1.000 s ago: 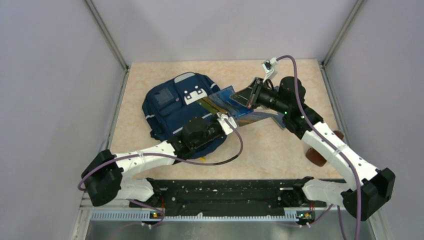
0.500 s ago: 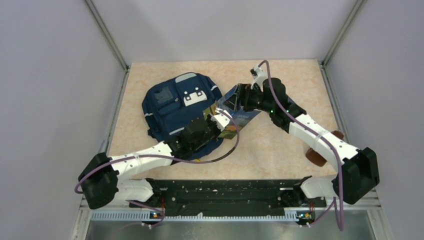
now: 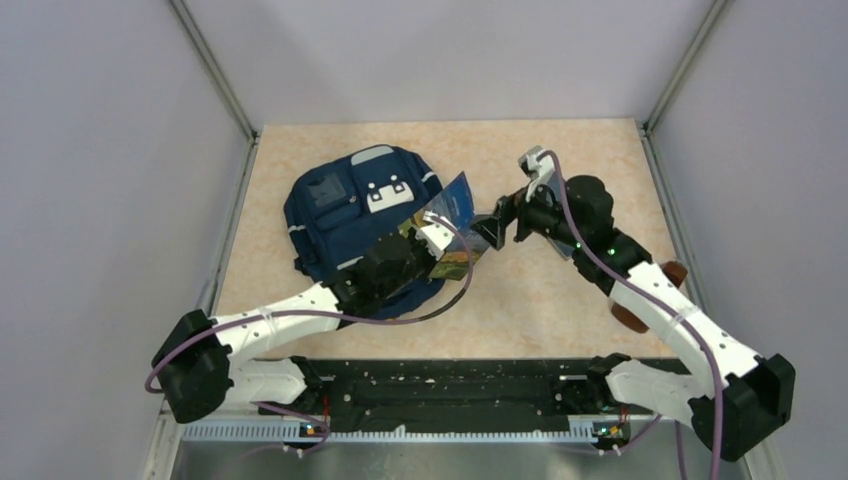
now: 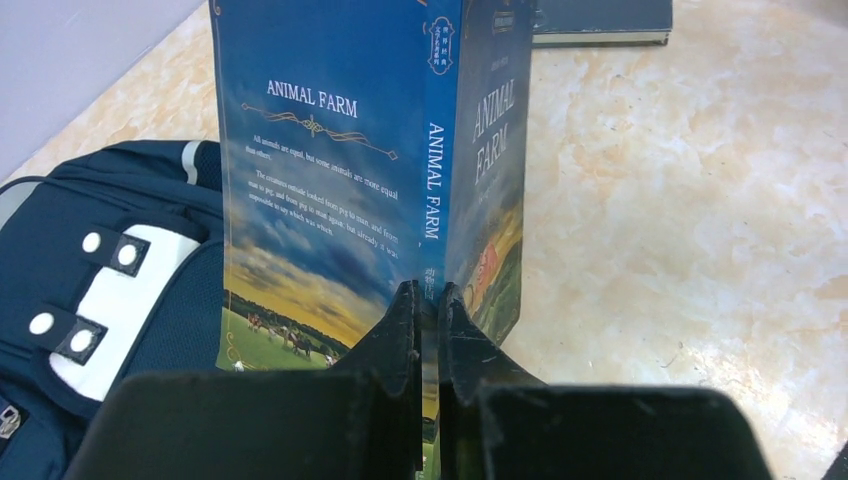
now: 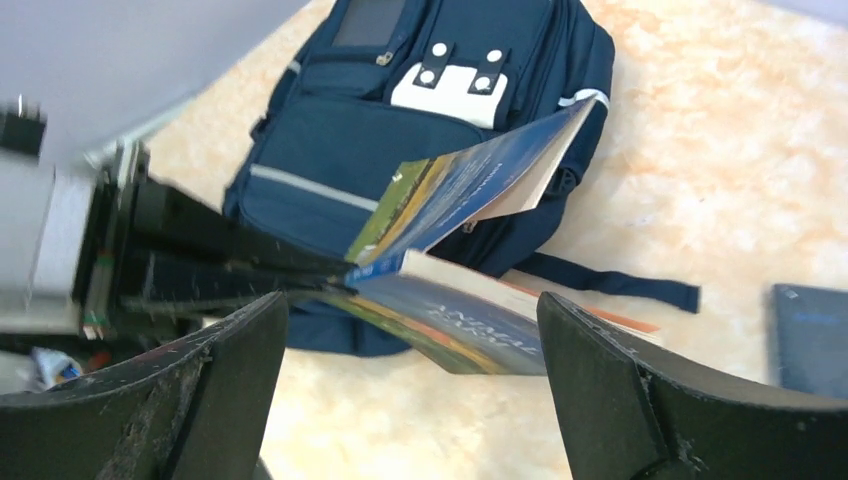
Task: Pack the student bag
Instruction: Pick up the book from the center of the board.
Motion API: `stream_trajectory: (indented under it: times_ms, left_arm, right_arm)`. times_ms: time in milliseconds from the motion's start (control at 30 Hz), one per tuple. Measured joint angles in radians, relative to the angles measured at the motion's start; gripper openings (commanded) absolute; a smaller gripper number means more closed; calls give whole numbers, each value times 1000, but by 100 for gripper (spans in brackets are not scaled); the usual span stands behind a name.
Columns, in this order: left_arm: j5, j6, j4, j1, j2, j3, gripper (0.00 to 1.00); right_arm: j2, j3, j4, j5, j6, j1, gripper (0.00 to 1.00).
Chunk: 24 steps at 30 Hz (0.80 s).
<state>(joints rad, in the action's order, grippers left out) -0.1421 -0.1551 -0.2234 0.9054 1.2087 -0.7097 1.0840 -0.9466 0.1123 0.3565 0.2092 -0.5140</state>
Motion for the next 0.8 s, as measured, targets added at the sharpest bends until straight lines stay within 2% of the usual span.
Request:
stream_trajectory:
  times_ms: [300, 600, 700, 800]
  left_arm:
    - [56, -4, 27, -21, -30, 0, 0]
    - [174, -38, 69, -43, -102, 1, 0]
    - [191, -46, 74, -43, -111, 2, 0]
    - [206, -52, 76, -43, -112, 3, 0]
  right_arm:
    - [-110, 210, -72, 37, -303, 56, 94]
    - [-77, 222, -169, 107, -508, 64, 89]
    - [-32, 203, -157, 143, -565, 64, 78]
    - [24, 178, -141, 164, -604, 64, 58]
